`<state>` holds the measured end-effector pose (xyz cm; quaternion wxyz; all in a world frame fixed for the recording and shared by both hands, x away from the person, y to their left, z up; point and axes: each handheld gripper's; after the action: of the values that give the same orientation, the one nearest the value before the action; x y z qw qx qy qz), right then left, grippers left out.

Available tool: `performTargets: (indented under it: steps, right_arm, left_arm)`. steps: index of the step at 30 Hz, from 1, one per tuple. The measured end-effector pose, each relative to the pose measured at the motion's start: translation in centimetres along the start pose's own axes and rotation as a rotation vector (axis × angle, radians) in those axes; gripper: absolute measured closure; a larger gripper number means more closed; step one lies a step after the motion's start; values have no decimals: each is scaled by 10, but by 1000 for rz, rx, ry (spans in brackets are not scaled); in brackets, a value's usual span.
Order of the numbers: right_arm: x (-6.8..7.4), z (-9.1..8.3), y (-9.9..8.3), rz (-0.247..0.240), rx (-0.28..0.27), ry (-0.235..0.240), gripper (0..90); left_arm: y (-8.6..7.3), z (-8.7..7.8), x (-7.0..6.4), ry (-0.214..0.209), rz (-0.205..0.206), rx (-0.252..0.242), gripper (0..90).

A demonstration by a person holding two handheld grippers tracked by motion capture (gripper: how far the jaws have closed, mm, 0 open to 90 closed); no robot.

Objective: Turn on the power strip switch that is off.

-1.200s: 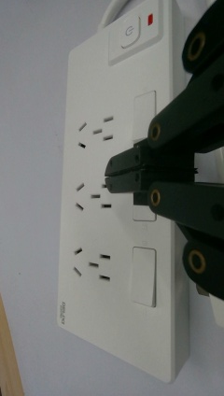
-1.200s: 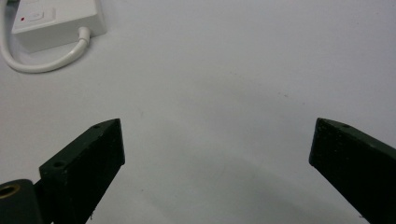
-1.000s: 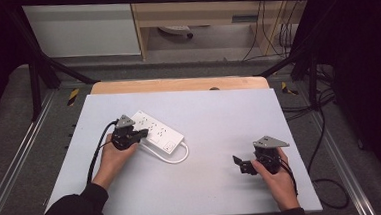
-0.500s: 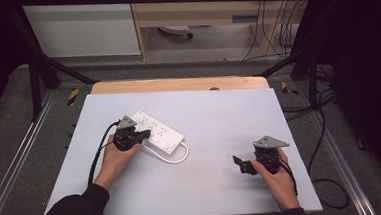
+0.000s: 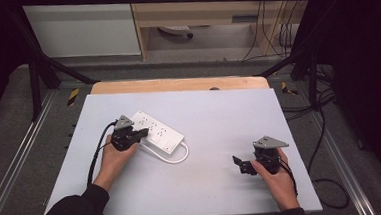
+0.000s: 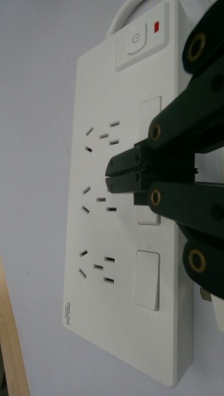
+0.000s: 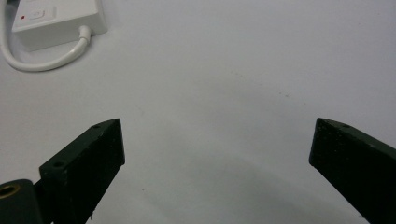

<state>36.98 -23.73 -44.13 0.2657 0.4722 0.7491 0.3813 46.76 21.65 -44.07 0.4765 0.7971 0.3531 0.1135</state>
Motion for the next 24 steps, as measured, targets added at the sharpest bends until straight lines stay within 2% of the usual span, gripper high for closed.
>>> performTargets:
  steps: [3, 7, 16, 24]
  right_arm:
    - [0, 0, 0, 0, -2, 1, 39]
    - [0, 0, 0, 3, -1, 2, 39]
    - [0, 0, 0, 3, -3, 0, 39]
    - [0, 0, 0, 4, -4, -2, 39]
  left_arm:
    - [0, -1, 0, 7, -8, -13, 899]
    - [1, -4, 0, 6, -23, -33, 829]
    - [6, -11, -3, 24, -39, -81, 606]
    - [10, -16, -7, 15, -49, -117, 424]
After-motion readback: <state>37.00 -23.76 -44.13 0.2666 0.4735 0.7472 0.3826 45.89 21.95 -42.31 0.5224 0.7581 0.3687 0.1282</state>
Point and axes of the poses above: each handheld gripper's, and its own axes: z roughly forward along the jaws, y roughly out of its top, x roughly to its left, and after that the axes turned 8 degrees about -y, right-handed
